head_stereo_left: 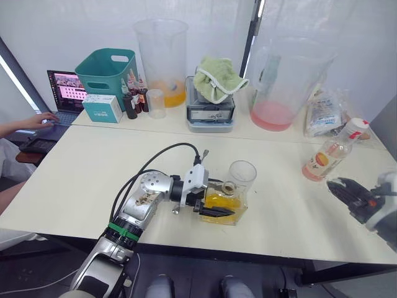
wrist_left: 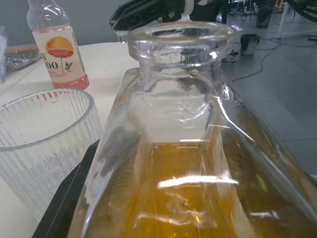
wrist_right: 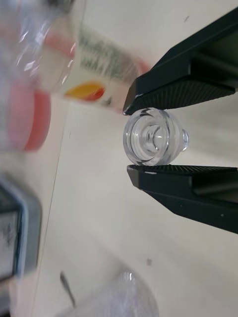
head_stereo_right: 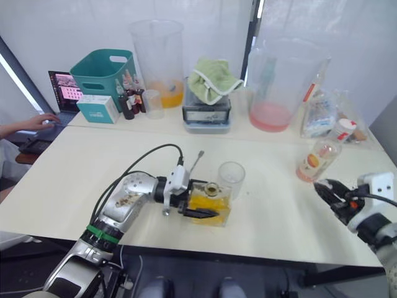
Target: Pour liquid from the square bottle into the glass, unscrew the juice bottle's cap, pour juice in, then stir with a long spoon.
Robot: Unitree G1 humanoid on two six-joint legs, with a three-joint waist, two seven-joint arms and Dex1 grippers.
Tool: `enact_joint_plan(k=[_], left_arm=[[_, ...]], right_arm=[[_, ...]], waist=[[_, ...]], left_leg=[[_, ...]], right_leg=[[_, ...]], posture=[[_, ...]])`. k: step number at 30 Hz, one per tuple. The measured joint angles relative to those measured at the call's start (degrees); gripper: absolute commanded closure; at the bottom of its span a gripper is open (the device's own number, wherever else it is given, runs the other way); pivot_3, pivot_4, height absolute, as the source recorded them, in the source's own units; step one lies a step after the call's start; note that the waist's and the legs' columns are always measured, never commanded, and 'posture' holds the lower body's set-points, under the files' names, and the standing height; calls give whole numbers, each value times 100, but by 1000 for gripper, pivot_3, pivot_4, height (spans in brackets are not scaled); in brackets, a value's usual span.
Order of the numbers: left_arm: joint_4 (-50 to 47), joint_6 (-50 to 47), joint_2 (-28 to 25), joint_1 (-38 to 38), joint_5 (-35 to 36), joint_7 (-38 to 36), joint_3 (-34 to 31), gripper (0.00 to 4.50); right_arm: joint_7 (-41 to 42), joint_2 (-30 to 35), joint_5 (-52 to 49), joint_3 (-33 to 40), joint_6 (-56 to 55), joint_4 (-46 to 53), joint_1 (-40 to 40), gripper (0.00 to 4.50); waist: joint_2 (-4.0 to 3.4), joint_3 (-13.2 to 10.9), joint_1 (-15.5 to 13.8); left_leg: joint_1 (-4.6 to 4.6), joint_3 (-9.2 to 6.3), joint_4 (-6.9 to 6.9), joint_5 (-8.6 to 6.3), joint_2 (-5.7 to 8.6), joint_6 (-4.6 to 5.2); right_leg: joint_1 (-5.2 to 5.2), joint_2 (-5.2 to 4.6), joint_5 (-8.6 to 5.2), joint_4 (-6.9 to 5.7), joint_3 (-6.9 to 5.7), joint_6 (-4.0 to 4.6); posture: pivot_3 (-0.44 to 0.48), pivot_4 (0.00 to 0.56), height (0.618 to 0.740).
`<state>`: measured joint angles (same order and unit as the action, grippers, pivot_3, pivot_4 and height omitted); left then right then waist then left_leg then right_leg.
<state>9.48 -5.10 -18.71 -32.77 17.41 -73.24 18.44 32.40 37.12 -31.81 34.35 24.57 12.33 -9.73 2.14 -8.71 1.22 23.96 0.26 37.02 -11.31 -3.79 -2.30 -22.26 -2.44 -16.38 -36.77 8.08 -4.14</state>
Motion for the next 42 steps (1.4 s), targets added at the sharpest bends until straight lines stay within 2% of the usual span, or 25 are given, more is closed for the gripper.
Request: enact_joint_plan(k=[6, 16, 17, 24, 34, 39, 42], left_arm=[[-5, -17, 4, 1, 15, 1, -2, 1670], [34, -18, 11, -1, 20, 10, -11, 1670], [44, -17, 11, -6, 20, 7, -12, 1670], [64, -11, 17, -24, 23, -8, -14, 1670], [115, 12, 23, -31, 51, -16, -17, 1670], [29, -28, -98, -20, 134, -43, -60, 1670], [-268, -259, -554, 52, 281, -138, -290, 1670]], right_arm=[[-362, -334, 928, -417, -816, -1226, 152, 3453], [-354, -291, 1143, -613, -1003, -1758, 440, 3453], [-349, -266, 1146, -633, -981, -1766, 453, 2422], [-392, -247, 1147, -673, -768, -1933, 491, 112], [-304, -379, 984, -606, -849, -1576, 339, 49], [23, -340, 545, -349, -928, -437, -60, 49], [325, -162, -6, -293, -626, 620, -354, 49]], waist=[[-17, 0, 0], [-20, 0, 3], [-19, 0, 7], [-24, 0, 8], [-27, -1, 16], [-33, -4, 36], [-46, -13, 158]], left_leg=[[0, 1, -3, 0, 3, 0], [-10, 1, -3, 0, 4, 0], [-10, 1, -3, 0, 4, 0], [-10, 1, -5, 0, 5, 0], [-10, 0, -5, 0, 5, 0], [-7, 0, -10, 0, 4, 0], [-7, -2, -18, 0, -2, 0]], right_leg=[[-1, -1, 5, 1, 4, 11], [11, -1, 4, 3, 5, 10], [11, -1, 4, 3, 5, 9], [10, 0, 4, 2, 6, 10], [9, -1, 2, 1, 7, 7], [2, 1, -5, -1, 7, -2], [-4, 6, -8, -9, 8, 5]], posture=[[0, 150, 740], [0, 150, 740], [0, 150, 740], [0, 150, 740], [0, 150, 740], [0, 150, 740], [0, 150, 740]])
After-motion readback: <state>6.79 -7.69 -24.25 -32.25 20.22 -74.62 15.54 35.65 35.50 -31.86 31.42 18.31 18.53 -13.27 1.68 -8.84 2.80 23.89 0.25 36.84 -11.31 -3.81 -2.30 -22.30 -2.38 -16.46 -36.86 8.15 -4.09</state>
